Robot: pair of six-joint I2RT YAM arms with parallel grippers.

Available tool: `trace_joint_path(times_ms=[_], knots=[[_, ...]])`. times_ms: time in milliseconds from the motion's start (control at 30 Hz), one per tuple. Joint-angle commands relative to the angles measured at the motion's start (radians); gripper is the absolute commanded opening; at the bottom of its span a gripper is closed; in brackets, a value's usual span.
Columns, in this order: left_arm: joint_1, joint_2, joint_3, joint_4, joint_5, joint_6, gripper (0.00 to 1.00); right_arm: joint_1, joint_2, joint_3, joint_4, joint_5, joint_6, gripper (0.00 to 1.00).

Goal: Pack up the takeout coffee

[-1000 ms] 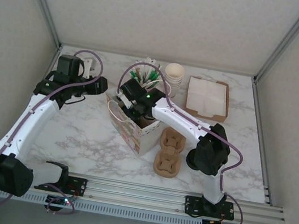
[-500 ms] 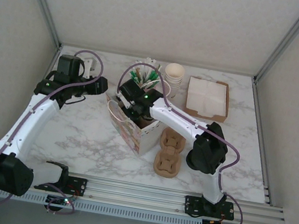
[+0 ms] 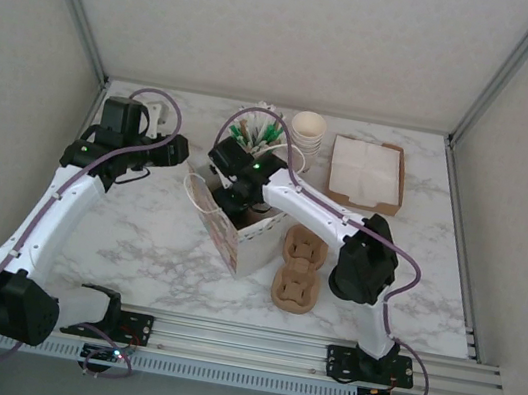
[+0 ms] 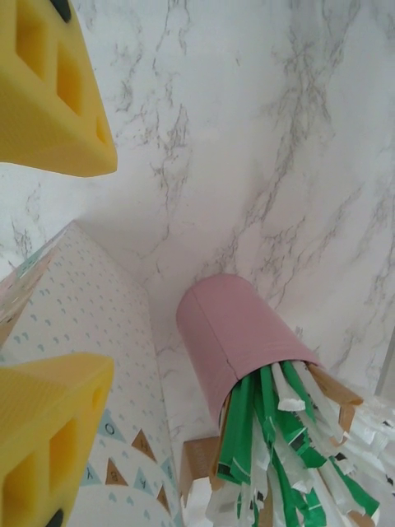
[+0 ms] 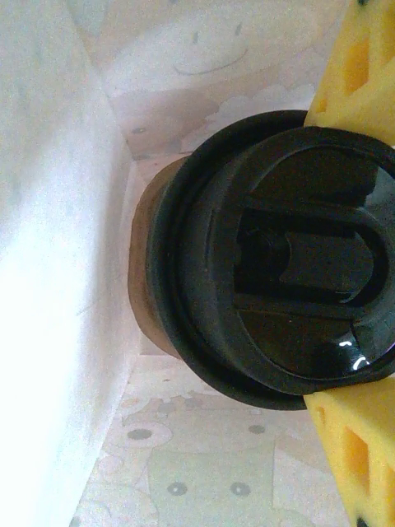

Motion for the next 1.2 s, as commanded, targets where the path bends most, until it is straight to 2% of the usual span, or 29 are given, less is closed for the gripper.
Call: trace_joint_path(times_ms=[0, 233, 467, 667, 1167], knots=[[0.007, -0.009, 0.024, -0.028, -0.051, -0.019, 0.59, 0.027, 0.030, 0.037, -0.159, -0.008, 0.143, 0.56], [0.007, -0.009, 0.025, -0.030, -0.064, -0.021, 0.60, 0.060, 0.028, 0.107, -0.159, 0.025, 0.211, 0.61], [0.007, -0.005, 0.023, -0.028, -0.058, -0.021, 0.61, 0.085, 0.040, 0.204, -0.196, 0.092, 0.216, 0.78], [0.007, -0.001, 0.022, -0.028, -0.057, -0.019, 0.61, 0.090, 0.043, 0.232, -0.221, 0.106, 0.224, 0.84], [0.007, 0.007, 0.020, -0.027, -0.067, -0.021, 0.62, 0.108, -0.053, 0.397, -0.298, 0.097, 0.216, 0.91]])
